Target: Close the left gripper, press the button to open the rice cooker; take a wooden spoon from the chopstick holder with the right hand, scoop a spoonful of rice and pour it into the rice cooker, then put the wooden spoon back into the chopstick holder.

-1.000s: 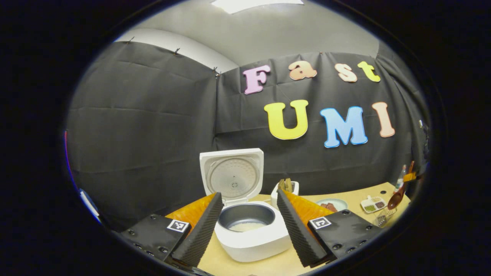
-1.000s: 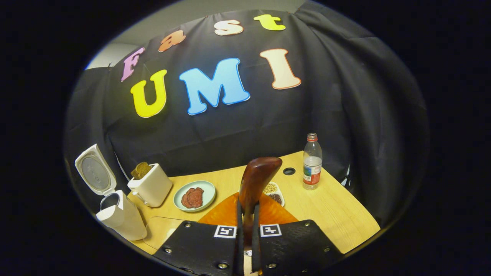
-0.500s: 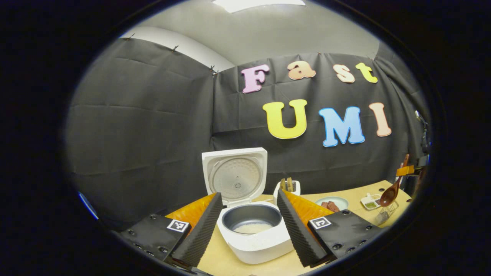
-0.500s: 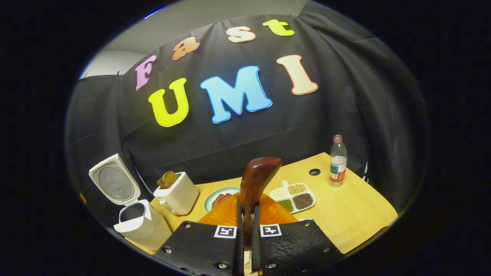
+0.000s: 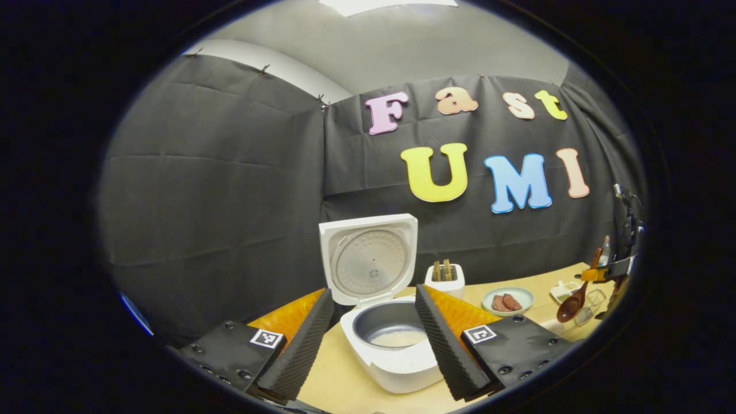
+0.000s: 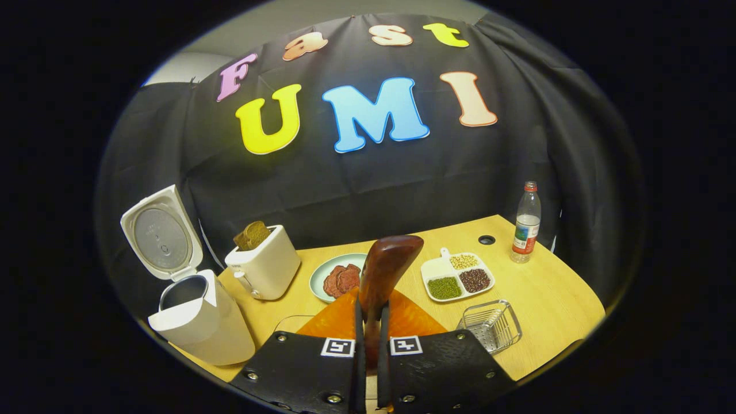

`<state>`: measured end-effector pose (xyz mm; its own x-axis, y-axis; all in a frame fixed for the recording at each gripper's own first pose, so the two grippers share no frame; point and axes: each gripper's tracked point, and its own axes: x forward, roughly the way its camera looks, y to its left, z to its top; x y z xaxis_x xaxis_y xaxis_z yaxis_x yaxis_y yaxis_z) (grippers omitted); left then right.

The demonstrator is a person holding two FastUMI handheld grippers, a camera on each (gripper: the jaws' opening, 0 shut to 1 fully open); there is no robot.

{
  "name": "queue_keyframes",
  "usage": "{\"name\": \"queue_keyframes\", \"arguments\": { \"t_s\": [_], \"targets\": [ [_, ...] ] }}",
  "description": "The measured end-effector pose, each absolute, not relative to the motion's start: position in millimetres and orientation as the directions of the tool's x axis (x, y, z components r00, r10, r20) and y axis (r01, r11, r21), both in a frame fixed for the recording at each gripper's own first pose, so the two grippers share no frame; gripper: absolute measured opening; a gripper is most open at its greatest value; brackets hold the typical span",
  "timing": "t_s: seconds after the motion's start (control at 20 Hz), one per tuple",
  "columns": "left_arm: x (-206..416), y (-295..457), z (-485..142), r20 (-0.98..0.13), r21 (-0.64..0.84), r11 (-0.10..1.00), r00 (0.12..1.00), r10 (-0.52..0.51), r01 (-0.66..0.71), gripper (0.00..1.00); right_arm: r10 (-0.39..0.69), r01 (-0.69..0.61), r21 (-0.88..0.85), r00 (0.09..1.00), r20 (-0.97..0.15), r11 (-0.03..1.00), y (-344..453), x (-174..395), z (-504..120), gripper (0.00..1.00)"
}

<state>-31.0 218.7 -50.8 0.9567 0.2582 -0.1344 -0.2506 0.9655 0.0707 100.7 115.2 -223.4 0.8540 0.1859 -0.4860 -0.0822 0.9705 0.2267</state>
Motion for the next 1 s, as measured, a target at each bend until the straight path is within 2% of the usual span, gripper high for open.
{"name": "queue_keyframes", "arguments": {
  "t_s": [0.1, 0.2, 0.3, 0.35, 0.55, 0.8, 1.0],
  "targets": [
    [-32, 228, -55, -0.142, 0.071, 0.964, 0.954, 0.265, -0.257, 1.00, 0.164, -0.071, 0.200, 0.851, -0.499, 0.977, 120, 101, -236, 0.08],
    [-35, 237, -57, -0.150, 0.070, 0.962, 0.951, 0.271, -0.263, 0.94, 0.143, -0.065, 0.169, 0.850, -0.506, 0.983, 123, 101, -246, 0.08],
    [-36, 246, -63, -0.157, 0.072, 0.961, 0.949, 0.275, -0.267, 1.00, 0.122, -0.058, 0.138, 0.848, -0.516, 0.989, 125, 102, -257, 0.08],
    [-35, 248, -65, -0.161, 0.072, 0.961, 0.948, 0.276, -0.267, 0.98, 0.111, -0.053, 0.125, 0.846, -0.521, 0.991, 126, 102, -263, 0.08],
    [-34, 258, -70, -0.170, 0.073, 0.962, 0.947, 0.273, -0.265, 1.00, 0.085, -0.038, 0.097, 0.835, -0.544, 0.995, 135, 100, -282, 0.08],
    [-30, 264, -74, -0.177, 0.067, 0.964, 0.948, 0.264, -0.257, 0.98, 0.125, -0.051, 0.146, 0.817, -0.562, 0.988, 161, 91, -289, 0.08],
    [-26, 262, -77, -0.178, 0.055, 0.968, 0.952, 0.250, -0.244, 0.98, 0.176, -0.026, 0.258, 0.795, -0.581, 0.966, 173, 87, -289, 0.08]
  ]
}}
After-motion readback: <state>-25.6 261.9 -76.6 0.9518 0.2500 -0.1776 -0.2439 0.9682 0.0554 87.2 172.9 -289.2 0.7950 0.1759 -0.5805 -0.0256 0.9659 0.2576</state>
